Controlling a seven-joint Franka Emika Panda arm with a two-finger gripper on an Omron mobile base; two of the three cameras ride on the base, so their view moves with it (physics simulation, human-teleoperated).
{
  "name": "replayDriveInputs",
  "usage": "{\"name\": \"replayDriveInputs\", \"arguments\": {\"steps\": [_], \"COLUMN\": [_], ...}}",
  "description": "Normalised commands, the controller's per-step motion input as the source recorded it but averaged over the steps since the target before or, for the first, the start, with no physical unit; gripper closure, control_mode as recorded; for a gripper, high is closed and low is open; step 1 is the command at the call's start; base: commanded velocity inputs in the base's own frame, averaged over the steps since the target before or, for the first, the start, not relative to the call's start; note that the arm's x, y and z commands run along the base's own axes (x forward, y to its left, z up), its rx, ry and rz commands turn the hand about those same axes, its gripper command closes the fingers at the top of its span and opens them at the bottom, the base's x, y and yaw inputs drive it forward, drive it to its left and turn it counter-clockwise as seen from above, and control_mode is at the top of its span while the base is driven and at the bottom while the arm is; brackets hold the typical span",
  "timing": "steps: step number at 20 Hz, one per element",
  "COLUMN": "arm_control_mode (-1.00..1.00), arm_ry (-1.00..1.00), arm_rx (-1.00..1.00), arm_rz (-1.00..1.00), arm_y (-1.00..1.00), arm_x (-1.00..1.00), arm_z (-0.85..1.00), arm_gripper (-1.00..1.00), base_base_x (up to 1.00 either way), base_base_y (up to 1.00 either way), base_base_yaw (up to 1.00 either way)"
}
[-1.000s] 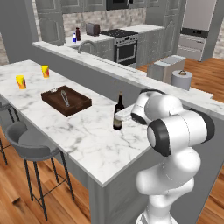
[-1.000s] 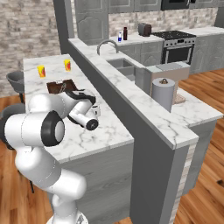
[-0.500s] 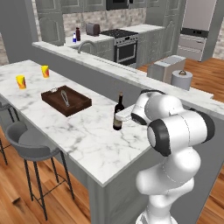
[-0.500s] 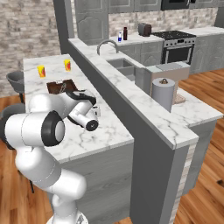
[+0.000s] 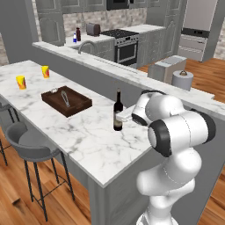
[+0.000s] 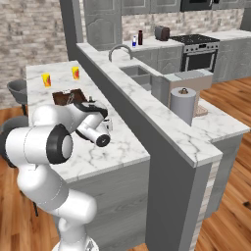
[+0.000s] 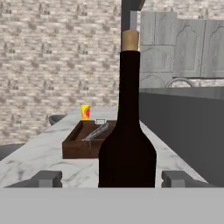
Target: Place the drinks on the dining counter in a tight cluster.
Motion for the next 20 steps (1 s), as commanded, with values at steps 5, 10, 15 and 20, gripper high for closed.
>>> {"name": "replayDriveInputs", "arguments": {"steps": [5,10,15,20], "arm_control_mode": [-1.00,-1.00,-1.00,-1.00], "arm_ry": [0.00,0.00,-0.03,-0.01], "arm_rx": [0.00,0.00,0.00,0.00], "arm_rz": [0.00,0.00,0.00,0.00], "arm_y": [0.00,0.00,0.00,0.00], "arm_x": [0.00,-0.03,-0.26,-0.50], "arm_z": [0.00,0.00,0.10,0.31], "arm_gripper": [-1.00,-1.00,-1.00,-1.00], "base_base_x": [0.00,0.00,0.00,0.00], "base_base_y": [0.00,0.00,0.00,0.00], "base_base_yaw": [0.00,0.00,0.00,0.00]}}
